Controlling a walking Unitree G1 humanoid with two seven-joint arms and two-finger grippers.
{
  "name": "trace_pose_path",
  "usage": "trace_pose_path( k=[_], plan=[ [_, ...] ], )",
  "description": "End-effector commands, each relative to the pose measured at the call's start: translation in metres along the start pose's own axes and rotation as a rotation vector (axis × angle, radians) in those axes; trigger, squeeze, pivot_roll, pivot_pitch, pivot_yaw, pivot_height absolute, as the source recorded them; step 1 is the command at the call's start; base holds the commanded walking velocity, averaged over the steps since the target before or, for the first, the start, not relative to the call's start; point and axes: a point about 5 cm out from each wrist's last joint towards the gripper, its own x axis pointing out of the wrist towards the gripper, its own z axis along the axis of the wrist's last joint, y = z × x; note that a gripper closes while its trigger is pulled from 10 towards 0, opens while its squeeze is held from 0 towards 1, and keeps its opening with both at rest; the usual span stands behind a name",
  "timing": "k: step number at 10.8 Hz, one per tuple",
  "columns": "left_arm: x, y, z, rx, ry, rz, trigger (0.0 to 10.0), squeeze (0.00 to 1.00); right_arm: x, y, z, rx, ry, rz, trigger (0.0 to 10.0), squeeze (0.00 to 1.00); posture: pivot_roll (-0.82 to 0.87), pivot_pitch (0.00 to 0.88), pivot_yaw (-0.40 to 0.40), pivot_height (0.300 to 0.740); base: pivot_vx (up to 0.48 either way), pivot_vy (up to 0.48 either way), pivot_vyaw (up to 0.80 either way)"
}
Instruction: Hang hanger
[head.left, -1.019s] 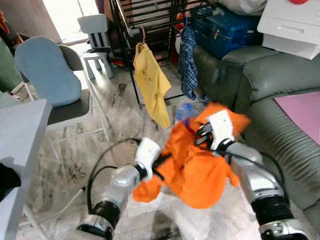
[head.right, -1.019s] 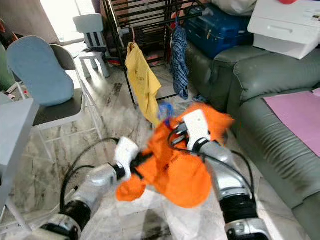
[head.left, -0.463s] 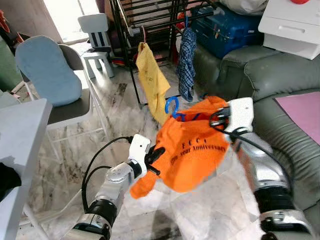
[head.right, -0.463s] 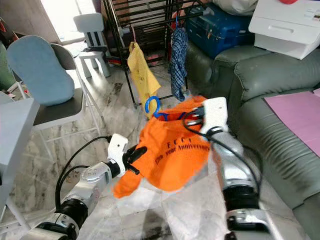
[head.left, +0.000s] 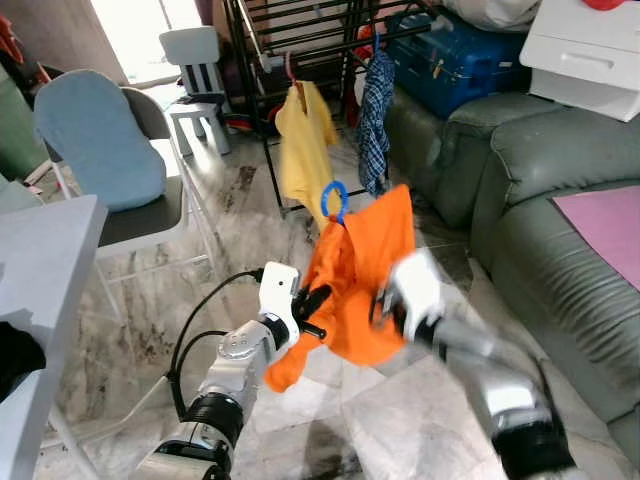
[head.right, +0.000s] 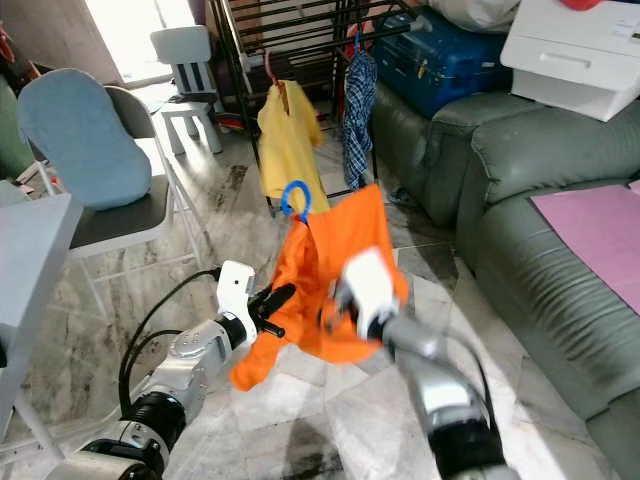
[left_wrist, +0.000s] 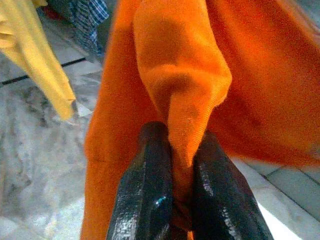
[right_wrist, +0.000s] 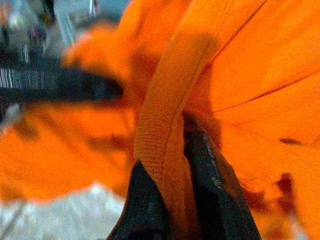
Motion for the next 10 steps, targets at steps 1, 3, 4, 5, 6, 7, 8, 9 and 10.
trace_pose_path(
  k=[1, 3, 4, 5, 6, 7, 8, 9, 10],
  plan=[
    [0.003, 0.005, 0.019, 0.010, -0.065, 0.000, 0.0, 0.00, 0.001, 0.006, -0.010, -0.042, 0.051, 0.016, 7.8, 0.00, -0.26, 0.000, 0.103, 0.740, 0.000, 0.000, 0.00],
    [-0.002, 0.011, 0.025, 0.014, -0.099, -0.029, 0.0, 0.00, -0.006, -0.010, -0.028, -0.152, 0.145, -0.115, 10.0, 0.00, -0.26, 0.000, 0.097, 0.740, 0.000, 0.000, 0.00],
    [-0.003, 0.015, 0.026, 0.016, -0.095, -0.013, 0.0, 0.00, -0.009, -0.018, -0.031, -0.273, 0.160, -0.161, 10.0, 1.00, -0.26, 0.000, 0.096, 0.740, 0.000, 0.000, 0.00],
    [-0.004, 0.018, 0.028, 0.004, -0.096, 0.002, 0.0, 0.00, -0.012, -0.021, -0.030, -0.383, 0.142, -0.199, 10.0, 1.00, -0.26, 0.000, 0.098, 0.740, 0.000, 0.000, 0.00],
    [-0.003, 0.019, 0.030, 0.008, -0.102, 0.006, 0.0, 0.00, -0.013, -0.025, -0.020, -0.368, 0.063, -0.264, 10.0, 1.00, -0.27, 0.000, 0.101, 0.740, 0.000, 0.000, 0.00],
    [-0.003, 0.017, 0.030, 0.013, -0.105, -0.005, 0.0, 0.00, -0.012, -0.021, -0.016, -0.301, 0.021, -0.224, 10.0, 1.00, -0.27, 0.000, 0.104, 0.740, 0.000, 0.000, 0.00],
    [-0.002, 0.017, 0.029, 0.029, -0.094, -0.007, 0.0, 0.00, -0.012, -0.013, -0.019, -0.254, 0.029, -0.134, 10.0, 1.00, -0.27, 0.000, 0.104, 0.740, 0.000, 0.000, 0.00],
    [-0.002, 0.017, 0.029, 0.029, -0.094, -0.007, 0.0, 0.00, -0.012, -0.013, -0.019, -0.254, 0.029, -0.134, 10.0, 1.00, -0.27, 0.000, 0.104, 0.740, 0.000, 0.000, 0.00],
    [-0.002, 0.017, 0.029, 0.029, -0.094, -0.007, 0.0, 0.00, -0.012, -0.013, -0.019, -0.254, 0.029, -0.134, 10.0, 1.00, -0.27, 0.000, 0.104, 0.740, 0.000, 0.000, 0.00]
  ],
)
